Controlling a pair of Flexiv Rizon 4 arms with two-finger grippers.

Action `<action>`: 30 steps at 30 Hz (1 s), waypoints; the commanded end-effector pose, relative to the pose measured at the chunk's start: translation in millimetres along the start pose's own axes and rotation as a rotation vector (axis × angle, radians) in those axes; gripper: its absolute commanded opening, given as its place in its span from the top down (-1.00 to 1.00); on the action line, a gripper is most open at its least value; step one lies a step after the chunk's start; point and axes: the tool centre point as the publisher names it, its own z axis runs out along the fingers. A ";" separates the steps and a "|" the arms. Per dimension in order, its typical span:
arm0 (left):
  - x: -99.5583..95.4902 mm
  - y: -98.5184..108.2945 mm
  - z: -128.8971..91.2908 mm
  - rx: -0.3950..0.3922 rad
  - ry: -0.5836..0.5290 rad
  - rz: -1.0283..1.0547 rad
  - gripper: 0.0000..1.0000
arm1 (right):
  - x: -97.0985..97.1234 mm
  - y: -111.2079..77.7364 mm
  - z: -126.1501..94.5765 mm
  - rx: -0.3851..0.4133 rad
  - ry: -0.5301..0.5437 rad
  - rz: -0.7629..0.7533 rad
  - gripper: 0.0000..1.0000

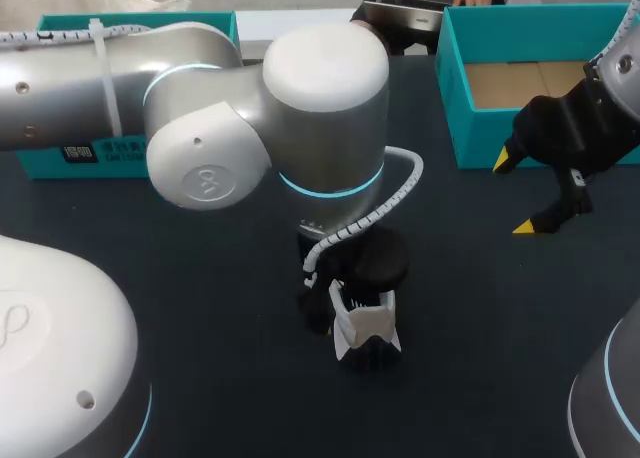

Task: Take the shoe out of the shoebox, open the shoe tongue, remove and reinsert the insole, then place the shoe into the shoebox

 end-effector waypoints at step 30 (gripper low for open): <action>2.8 -43.9 73.4 0.087 -0.102 -0.514 -0.93 | -0.7 0.0 1.4 0.002 0.001 0.000 -1.00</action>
